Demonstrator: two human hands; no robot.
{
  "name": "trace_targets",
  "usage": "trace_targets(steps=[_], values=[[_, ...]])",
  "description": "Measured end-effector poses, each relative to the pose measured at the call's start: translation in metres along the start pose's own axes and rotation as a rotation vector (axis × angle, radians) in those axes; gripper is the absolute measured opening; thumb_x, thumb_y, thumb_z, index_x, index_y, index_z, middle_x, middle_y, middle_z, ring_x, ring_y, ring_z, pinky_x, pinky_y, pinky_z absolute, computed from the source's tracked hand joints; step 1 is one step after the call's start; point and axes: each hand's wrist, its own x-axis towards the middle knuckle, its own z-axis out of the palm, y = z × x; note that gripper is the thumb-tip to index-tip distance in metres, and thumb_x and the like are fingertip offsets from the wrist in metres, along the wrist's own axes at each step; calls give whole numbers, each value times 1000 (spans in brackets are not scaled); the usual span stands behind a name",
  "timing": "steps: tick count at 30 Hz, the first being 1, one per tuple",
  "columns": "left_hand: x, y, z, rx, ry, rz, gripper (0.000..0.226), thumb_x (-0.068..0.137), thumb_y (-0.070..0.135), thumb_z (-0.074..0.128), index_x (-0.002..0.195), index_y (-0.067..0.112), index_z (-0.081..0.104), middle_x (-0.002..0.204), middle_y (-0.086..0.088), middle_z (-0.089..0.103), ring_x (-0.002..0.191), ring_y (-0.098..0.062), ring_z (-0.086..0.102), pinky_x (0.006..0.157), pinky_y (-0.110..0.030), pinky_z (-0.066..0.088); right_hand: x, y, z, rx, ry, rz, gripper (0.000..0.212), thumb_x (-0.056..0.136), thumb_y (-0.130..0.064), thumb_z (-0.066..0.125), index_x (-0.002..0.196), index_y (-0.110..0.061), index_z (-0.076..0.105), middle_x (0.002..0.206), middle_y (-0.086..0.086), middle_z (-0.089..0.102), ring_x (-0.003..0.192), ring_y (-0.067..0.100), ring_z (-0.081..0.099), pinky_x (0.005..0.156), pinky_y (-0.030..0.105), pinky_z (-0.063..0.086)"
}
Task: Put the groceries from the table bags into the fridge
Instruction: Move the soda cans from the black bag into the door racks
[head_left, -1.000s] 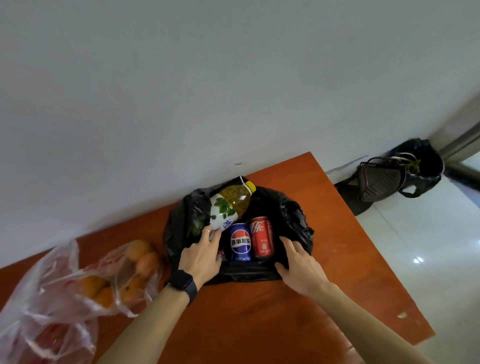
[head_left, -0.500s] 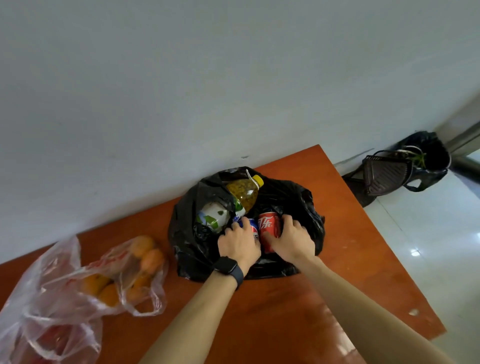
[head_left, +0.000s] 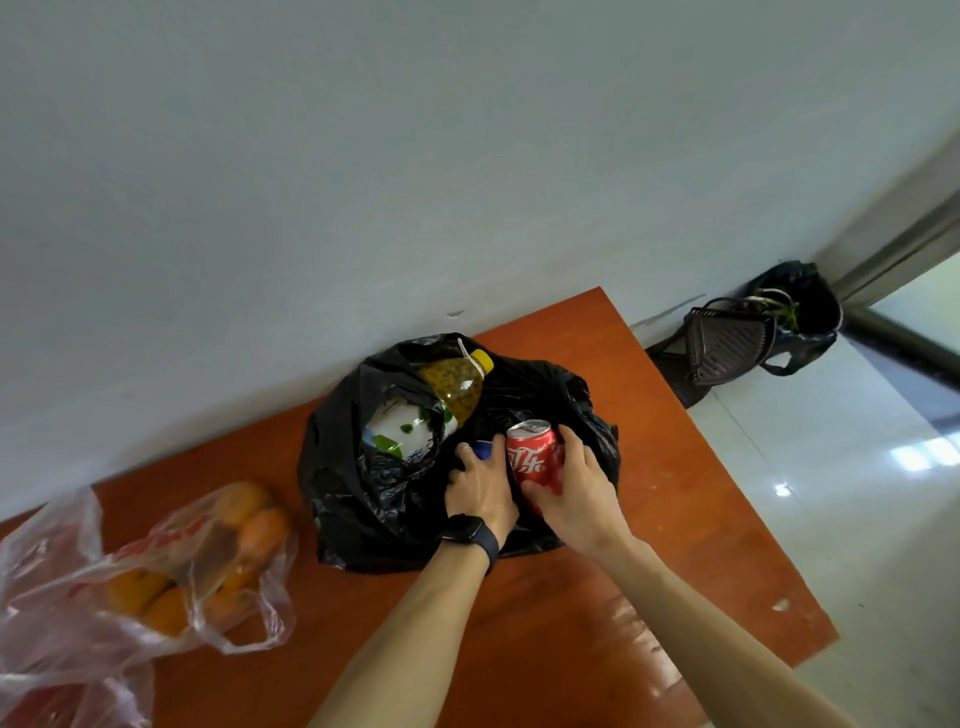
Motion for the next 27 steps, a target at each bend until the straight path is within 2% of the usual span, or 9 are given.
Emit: trace_targets(steps=[2, 4, 9, 11, 14, 17, 19, 23, 27], values=[[-3, 6, 4, 8, 17, 23, 63, 92, 19, 60, 143, 29, 26, 142, -22, 36, 115, -41, 56, 83, -43, 53, -15, 6, -11, 46, 44, -21, 90, 90, -34, 71, 158, -19, 14, 152, 1, 35, 137, 22, 41, 105, 31, 42], [-5, 7, 6, 30, 29, 42, 61, 91, 21, 61, 140, 27, 25, 135, -20, 43, 115, -40, 55, 84, -42, 51, -29, 13, -21, 103, 74, -25, 88, 90, -34, 71, 158, -21, 16, 148, -5, 35, 132, 15, 43, 101, 23, 43], [-16, -1, -3, -129, 141, 113, 70, 86, 23, 73, 134, 27, 23, 135, -15, 42, 110, -36, 60, 71, -41, 55, -62, 30, -41, 322, 98, 50, 86, 85, -32, 77, 154, -26, 26, 137, -13, 40, 116, 0, 52, 90, 16, 49], [-23, -4, -7, -249, 197, 175, 85, 82, 20, 78, 141, 30, 19, 138, -14, 41, 113, -34, 59, 75, -42, 58, -74, 36, -45, 356, 94, 58, 85, 84, -33, 78, 153, -24, 28, 138, -11, 42, 114, -4, 51, 89, 13, 46], [-36, 0, -19, -424, 260, 246, 97, 77, 20, 85, 149, 28, 21, 144, -9, 41, 122, -27, 55, 90, -37, 55, -93, 47, -51, 405, 90, 87, 88, 84, -33, 78, 153, -18, 24, 140, -8, 45, 114, 2, 53, 91, 18, 49], [-50, 10, -29, -454, 273, 333, 86, 76, 29, 86, 144, 27, 34, 143, 0, 38, 121, -23, 56, 92, -34, 53, -113, 55, -55, 471, 86, 109, 87, 85, -29, 77, 151, -19, 21, 131, -13, 49, 104, -5, 56, 77, 9, 50], [-61, 20, -34, -448, 264, 414, 79, 75, 32, 86, 139, 29, 41, 139, 4, 38, 116, -21, 58, 90, -31, 54, -129, 62, -58, 509, 120, 119, 83, 85, -27, 77, 148, -23, 22, 129, -14, 50, 103, -7, 56, 75, 7, 49], [-90, 56, -39, -443, 206, 584, 75, 71, 34, 89, 133, 32, 47, 134, 7, 41, 112, -14, 56, 90, -24, 49, -167, 78, -73, 563, 293, 160, 83, 82, -26, 81, 142, -33, 24, 125, -19, 48, 108, 3, 56, 77, 9, 50], [-126, 110, -27, -407, 117, 754, 73, 71, 39, 88, 131, 38, 47, 132, 11, 41, 109, -7, 51, 91, -20, 45, -223, 110, -103, 581, 430, 159, 96, 80, -23, 82, 153, -32, 20, 139, -12, 46, 121, 9, 53, 100, 30, 52]])
